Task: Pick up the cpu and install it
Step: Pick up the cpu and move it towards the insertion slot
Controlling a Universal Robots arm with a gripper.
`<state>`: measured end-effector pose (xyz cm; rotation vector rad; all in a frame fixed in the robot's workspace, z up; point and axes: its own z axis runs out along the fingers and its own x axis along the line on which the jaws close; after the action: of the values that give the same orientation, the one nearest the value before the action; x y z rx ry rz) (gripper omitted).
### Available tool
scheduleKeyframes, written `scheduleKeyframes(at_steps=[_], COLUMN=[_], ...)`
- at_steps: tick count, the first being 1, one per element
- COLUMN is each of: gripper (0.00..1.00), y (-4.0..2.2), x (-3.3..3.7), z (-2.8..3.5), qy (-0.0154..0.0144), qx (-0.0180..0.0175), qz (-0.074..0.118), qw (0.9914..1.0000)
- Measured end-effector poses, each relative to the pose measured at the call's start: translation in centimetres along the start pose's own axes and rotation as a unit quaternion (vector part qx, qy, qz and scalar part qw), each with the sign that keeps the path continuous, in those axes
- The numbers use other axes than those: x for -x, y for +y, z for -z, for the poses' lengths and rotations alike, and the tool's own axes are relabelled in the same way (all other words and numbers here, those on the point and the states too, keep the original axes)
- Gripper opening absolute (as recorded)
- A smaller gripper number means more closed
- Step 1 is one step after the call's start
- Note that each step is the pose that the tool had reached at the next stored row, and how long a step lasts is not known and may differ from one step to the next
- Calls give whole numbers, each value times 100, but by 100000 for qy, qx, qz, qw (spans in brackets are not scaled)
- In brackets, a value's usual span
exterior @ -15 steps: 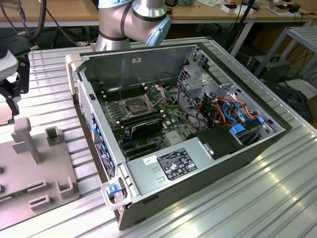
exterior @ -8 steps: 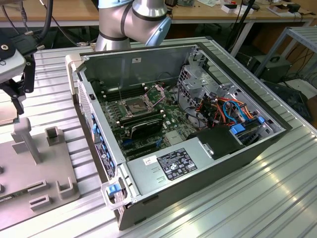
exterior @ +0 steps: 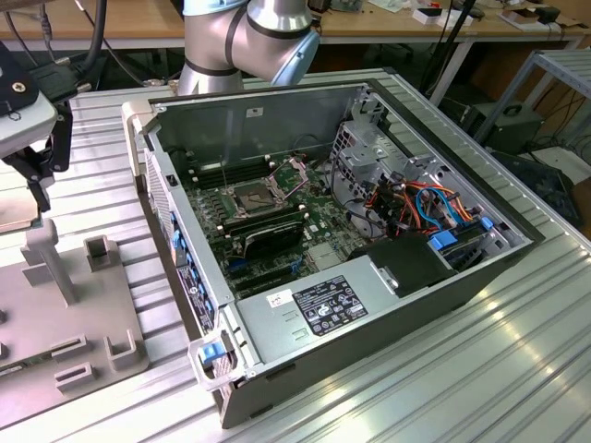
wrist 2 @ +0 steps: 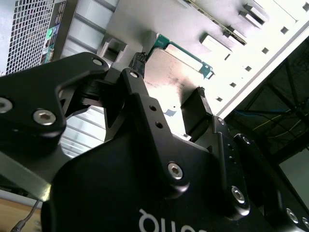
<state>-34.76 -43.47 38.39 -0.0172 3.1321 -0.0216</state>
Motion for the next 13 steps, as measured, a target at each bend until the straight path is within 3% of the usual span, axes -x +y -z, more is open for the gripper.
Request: scheduleKeyframes(at_steps=[13], gripper=[55], y=[0], x=[34], z=[0], qy=[-4], qx=[1], qz=[8], qw=[100000])
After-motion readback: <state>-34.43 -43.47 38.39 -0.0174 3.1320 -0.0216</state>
